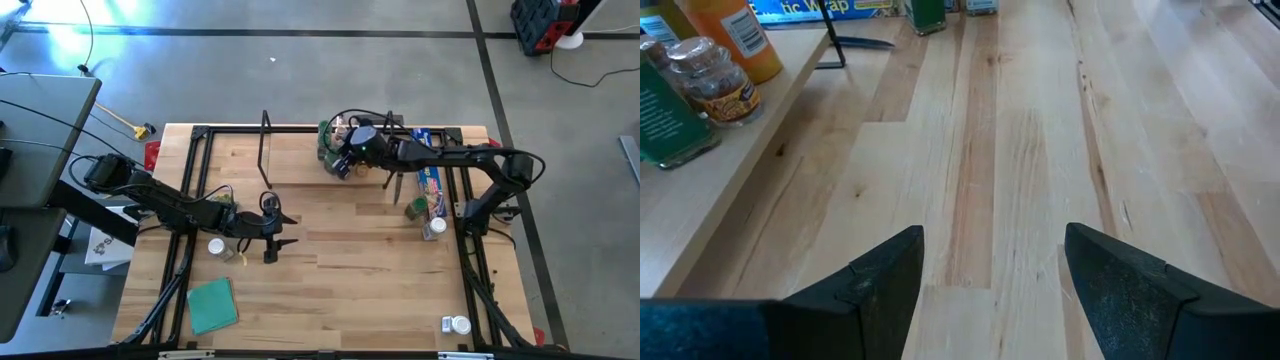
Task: Shelf spices
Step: Put the green seasoning bottle on the shelf align with the other green seasoning bottle
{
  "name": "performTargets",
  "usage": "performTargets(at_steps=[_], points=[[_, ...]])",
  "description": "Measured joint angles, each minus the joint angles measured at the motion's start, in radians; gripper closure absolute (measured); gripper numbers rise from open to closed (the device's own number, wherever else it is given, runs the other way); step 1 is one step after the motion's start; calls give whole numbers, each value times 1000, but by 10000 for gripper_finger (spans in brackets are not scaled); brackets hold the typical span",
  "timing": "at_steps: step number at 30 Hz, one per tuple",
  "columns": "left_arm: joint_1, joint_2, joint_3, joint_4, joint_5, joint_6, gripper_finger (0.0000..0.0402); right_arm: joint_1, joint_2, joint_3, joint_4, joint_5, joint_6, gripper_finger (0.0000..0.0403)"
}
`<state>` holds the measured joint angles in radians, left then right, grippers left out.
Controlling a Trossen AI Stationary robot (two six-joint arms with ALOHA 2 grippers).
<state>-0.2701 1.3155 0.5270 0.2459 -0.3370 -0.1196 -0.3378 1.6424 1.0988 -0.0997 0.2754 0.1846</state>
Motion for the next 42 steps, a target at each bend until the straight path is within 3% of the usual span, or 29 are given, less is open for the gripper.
performTargets(at_steps=[8, 16, 23, 27, 42], points=[[14, 0, 0, 47, -23, 6, 163, 18, 1, 0, 12, -44, 84, 386], [135, 0, 0, 118, -24, 11, 163, 33, 2, 0, 92, -52, 114, 386], [196, 0, 0, 119, -5, 28, 163, 63, -34, 0, -26, 53, 81, 386], [215, 7, 0, 123, 3, 40, 163, 63, -18, 0, -73, 47, 112, 386], [370, 199, -1, 348, 126, 214, 163, 81, 46, 0, -5, -17, 130, 386]])
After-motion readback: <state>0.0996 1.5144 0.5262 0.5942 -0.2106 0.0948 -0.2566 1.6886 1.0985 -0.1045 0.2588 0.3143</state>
